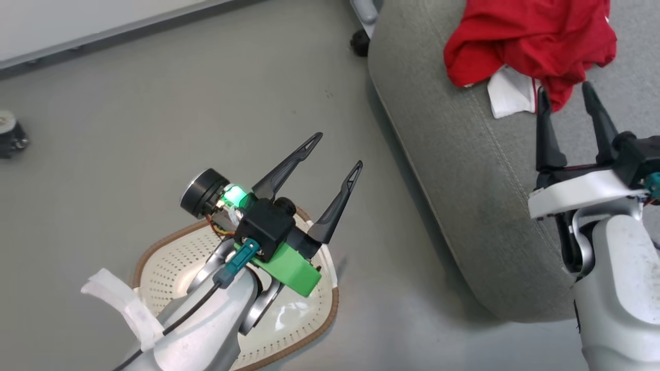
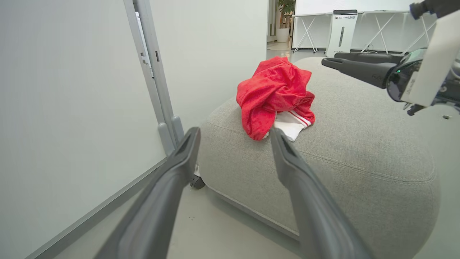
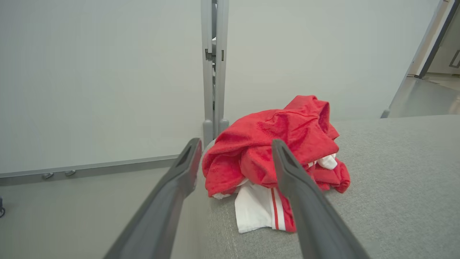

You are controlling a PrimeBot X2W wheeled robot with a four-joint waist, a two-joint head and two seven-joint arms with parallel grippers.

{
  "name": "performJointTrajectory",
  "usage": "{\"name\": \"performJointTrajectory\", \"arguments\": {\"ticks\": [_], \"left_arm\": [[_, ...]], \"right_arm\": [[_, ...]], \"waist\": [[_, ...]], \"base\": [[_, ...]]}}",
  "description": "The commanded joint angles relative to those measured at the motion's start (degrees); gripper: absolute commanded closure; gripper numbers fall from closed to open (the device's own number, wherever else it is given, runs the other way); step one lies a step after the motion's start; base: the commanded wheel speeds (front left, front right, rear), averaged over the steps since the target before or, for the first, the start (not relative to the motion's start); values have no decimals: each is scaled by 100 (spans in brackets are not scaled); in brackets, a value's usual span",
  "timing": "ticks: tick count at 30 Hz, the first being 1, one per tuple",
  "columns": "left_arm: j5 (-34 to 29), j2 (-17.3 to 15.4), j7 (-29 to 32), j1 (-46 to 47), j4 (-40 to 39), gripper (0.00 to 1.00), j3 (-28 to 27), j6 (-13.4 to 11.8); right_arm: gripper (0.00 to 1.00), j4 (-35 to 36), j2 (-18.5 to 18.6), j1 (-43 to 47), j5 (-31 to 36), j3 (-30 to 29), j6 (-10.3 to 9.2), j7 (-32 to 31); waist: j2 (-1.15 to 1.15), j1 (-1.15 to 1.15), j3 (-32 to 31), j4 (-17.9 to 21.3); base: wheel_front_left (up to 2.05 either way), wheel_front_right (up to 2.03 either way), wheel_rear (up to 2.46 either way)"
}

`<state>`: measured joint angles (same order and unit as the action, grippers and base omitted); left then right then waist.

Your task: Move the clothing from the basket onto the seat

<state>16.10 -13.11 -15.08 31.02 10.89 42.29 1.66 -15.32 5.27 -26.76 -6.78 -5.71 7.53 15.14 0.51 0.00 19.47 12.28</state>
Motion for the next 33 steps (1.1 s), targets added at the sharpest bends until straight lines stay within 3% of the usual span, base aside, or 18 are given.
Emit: {"name": "performJointTrajectory", "arguments": {"ticks": [1,19,33], "left_arm": [[28,27,-6,-161,-7,0,-72,-21],[58,158,-7,-1236,24,0,-1312,-120],[-32,283,-7,-2031,8,0,-2540,-123]], "right_arm": [[0,59,-7,147,-58,64,-8,0],[0,175,-75,923,-155,579,-8,0],[0,456,-219,1544,-155,646,-8,0]], "waist": [[-51,0,-332,-351],[-51,0,-1099,-1386],[-51,0,-1472,-1684]], "base": [[0,0,0],[0,0,0],[0,0,0]]}}
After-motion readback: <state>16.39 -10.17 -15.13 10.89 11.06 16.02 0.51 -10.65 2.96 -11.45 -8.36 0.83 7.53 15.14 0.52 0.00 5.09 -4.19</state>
